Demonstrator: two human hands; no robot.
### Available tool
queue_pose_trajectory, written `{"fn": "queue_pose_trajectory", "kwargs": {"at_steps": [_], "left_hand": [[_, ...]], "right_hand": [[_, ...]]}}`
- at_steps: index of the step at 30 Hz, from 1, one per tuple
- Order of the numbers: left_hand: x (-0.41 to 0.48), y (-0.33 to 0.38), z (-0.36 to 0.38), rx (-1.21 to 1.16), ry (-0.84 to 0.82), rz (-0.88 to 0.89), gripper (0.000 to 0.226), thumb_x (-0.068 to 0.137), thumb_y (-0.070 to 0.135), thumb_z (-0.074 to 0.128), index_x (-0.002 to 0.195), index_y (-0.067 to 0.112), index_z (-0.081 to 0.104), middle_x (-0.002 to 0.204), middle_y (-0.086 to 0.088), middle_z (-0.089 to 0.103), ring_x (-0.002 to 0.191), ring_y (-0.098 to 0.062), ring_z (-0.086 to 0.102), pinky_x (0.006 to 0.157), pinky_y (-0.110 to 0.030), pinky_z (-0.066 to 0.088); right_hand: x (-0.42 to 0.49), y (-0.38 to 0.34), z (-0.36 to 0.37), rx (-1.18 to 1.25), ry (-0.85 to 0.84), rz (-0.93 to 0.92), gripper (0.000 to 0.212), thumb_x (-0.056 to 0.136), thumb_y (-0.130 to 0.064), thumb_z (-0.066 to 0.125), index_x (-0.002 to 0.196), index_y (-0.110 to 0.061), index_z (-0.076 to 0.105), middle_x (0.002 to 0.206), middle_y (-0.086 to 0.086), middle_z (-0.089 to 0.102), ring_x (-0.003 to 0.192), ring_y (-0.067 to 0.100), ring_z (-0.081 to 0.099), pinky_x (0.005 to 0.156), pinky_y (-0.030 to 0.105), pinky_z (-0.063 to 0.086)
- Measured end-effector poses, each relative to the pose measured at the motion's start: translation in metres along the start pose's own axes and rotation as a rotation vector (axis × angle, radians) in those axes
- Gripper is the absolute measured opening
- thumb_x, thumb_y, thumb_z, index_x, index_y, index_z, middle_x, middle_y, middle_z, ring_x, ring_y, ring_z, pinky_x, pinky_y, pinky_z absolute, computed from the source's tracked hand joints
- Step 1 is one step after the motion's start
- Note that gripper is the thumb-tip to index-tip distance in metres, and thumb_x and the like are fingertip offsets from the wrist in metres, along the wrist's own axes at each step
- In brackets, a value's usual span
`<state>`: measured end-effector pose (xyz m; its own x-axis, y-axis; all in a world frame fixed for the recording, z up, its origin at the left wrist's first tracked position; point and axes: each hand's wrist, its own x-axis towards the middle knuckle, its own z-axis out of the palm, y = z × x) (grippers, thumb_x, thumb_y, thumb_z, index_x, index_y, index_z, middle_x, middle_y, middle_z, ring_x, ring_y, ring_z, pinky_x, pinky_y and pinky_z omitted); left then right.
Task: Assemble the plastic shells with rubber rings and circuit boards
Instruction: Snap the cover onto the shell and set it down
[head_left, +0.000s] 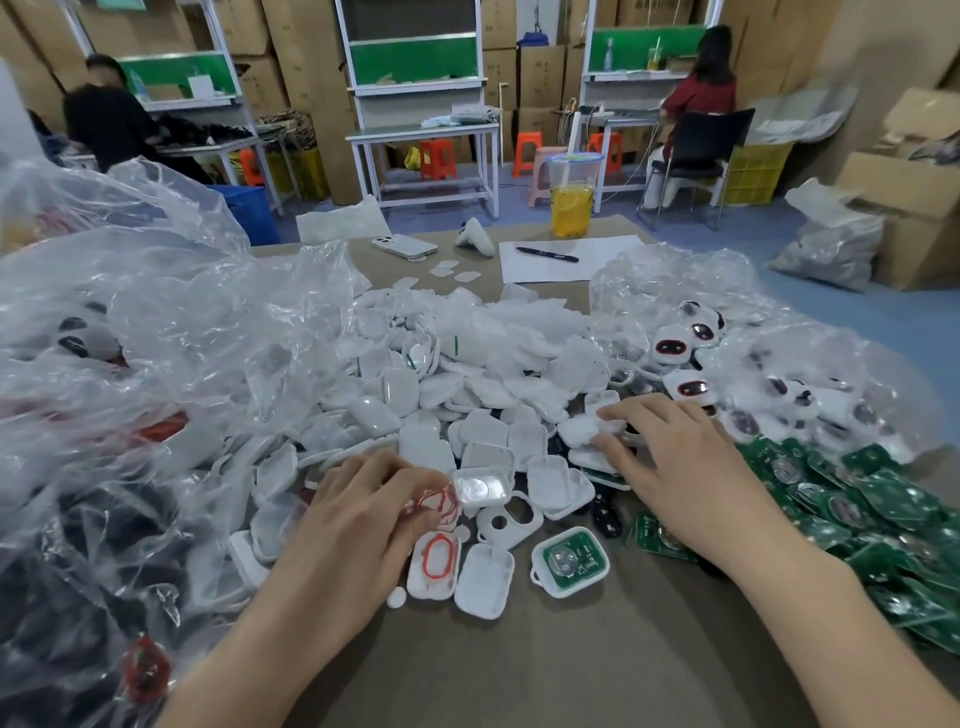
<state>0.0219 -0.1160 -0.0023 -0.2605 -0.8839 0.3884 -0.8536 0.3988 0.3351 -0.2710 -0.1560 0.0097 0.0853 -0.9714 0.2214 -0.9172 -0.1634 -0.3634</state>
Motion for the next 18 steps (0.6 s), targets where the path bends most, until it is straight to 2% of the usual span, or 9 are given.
{"fn": "queue_pose_trajectory", "kwargs": {"at_steps": [2,9,12,15,18], "left_hand": [[-0.0006,0.0005,0.0001,-0.016,-0.003,-0.011,0.019,0.092,0.030,0.069,0.111,0.035,0.067,0.105,0.021,0.054,0.108,-0.004,0.045,0.089,-0.023,0.035],[0.0007,0.0056,0.0009,0.004,0.027,0.004,0.010,0.092,0.040,0.062,0.100,0.039,0.057,0.100,0.024,0.053,0.101,0.002,0.040,0.084,-0.014,0.036],[0.0005,0.0066,0.0029,0.049,0.063,0.033,0.008,0.095,0.034,0.061,0.103,0.035,0.060,0.097,0.021,0.057,0.097,0.001,0.039,0.080,-0.018,0.034],[0.0003,0.0059,0.0048,0.063,0.103,0.048,0.007,0.100,0.030,0.058,0.105,0.032,0.062,0.097,0.019,0.059,0.098,-0.003,0.042,0.083,-0.023,0.033],[0.0007,0.0040,0.0065,0.073,0.117,0.048,0.012,0.100,0.035,0.054,0.104,0.030,0.064,0.096,0.017,0.060,0.099,-0.006,0.046,0.084,-0.021,0.032]], "right_hand": [[-0.0008,-0.0003,-0.0003,0.003,0.005,-0.009,0.049,0.095,-0.056,0.036,0.136,-0.034,0.051,0.138,-0.014,0.050,0.129,0.013,0.037,0.112,0.041,0.034],[-0.0033,0.0007,0.0018,0.022,-0.004,-0.073,0.045,0.097,-0.053,0.039,0.135,-0.034,0.054,0.138,-0.014,0.049,0.131,0.013,0.038,0.113,0.035,0.030],[-0.0032,0.0022,0.0025,0.029,0.000,-0.079,0.041,0.098,-0.051,0.043,0.133,-0.034,0.056,0.135,-0.014,0.051,0.128,0.013,0.039,0.111,0.035,0.032],[-0.0028,0.0017,0.0011,0.040,0.002,-0.081,0.038,0.097,-0.050,0.044,0.129,-0.034,0.058,0.130,-0.015,0.052,0.125,0.013,0.041,0.108,0.036,0.035],[-0.0032,0.0013,0.0018,0.047,0.026,-0.083,0.033,0.096,-0.046,0.047,0.123,-0.033,0.061,0.124,-0.015,0.053,0.121,0.012,0.042,0.106,0.033,0.036]]}}
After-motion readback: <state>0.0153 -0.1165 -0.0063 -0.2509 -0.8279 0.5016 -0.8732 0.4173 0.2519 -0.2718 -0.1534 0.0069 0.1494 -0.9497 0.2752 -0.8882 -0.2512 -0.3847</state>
